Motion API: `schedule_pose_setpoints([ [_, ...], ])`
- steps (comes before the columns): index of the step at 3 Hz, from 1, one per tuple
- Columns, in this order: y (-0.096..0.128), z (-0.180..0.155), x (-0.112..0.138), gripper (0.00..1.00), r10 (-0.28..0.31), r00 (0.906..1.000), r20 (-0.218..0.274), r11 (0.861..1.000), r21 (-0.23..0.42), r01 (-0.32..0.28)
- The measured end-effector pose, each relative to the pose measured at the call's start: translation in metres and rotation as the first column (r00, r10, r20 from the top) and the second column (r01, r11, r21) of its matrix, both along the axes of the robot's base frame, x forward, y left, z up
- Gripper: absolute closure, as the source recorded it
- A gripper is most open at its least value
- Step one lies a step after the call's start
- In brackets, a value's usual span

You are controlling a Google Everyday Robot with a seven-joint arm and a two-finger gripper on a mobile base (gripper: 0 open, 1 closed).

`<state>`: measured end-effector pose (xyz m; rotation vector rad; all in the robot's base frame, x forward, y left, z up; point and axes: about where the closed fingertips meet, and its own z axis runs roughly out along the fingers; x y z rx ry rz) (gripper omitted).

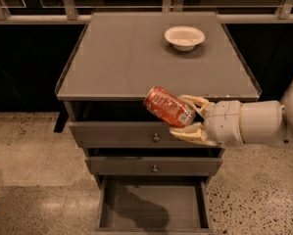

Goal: Pick coke can from bottom drawer and place on counter

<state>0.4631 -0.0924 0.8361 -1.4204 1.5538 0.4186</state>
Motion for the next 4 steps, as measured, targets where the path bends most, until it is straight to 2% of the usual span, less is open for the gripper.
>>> schedule_pose_setpoints([
  [1, -0.006, 0.008, 0.024, 1.0, 0.035, 0.9992, -0.018, 0.999, -0.017, -0.035],
  [2, -0.007, 0.02, 0.06, 1.0, 0.079, 0.9963, -0.035, 0.996, -0.026, -0.08],
  [3, -0.007, 0.029, 0.097, 1.0, 0.105, 0.9927, -0.059, 0.994, -0.037, -0.107],
  [4, -0.008, 0.027, 0.128, 1.0, 0.114, 0.9903, -0.08, 0.993, -0.02, -0.116],
])
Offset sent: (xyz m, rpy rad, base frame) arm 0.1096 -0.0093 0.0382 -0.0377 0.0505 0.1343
